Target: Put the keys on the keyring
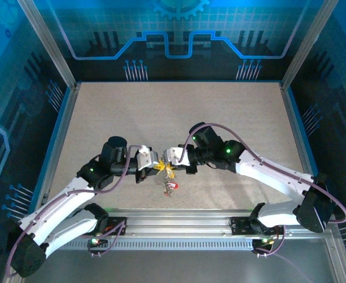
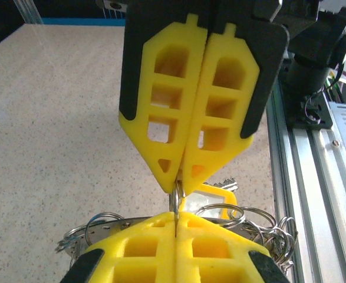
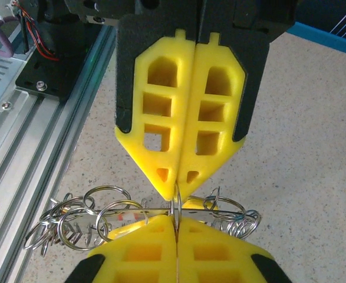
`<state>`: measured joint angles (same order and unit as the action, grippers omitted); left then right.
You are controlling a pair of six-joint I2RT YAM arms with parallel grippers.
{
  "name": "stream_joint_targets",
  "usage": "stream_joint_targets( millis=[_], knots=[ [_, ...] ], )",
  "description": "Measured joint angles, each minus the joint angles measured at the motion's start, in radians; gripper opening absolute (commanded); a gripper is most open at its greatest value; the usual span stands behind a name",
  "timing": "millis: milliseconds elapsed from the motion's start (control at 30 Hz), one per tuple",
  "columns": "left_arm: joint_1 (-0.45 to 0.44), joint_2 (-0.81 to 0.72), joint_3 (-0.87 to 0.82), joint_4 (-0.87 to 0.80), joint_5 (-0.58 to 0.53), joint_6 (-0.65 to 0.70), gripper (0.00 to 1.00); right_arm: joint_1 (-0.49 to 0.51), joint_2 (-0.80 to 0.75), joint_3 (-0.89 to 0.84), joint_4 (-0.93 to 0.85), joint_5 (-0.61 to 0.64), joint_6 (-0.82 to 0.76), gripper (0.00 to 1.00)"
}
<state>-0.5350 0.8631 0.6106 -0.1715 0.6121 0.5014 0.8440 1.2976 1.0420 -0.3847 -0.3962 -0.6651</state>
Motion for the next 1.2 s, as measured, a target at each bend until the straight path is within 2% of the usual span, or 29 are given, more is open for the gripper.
stream_joint_targets(
  millis=[600,1200],
  knots=[
    [0.000,-0.018,-0.058,0.141,0.014,-0.085,0.00,-0.042,-0.019,0.000,-0.024,-0.060,-0.003,0.24],
    [0.000,-0.019,-0.076,0.180,0.018,-0.111,0.00,-0.051,0.026,0.000,-0.034,-0.084,0.000,0.19]
  ],
)
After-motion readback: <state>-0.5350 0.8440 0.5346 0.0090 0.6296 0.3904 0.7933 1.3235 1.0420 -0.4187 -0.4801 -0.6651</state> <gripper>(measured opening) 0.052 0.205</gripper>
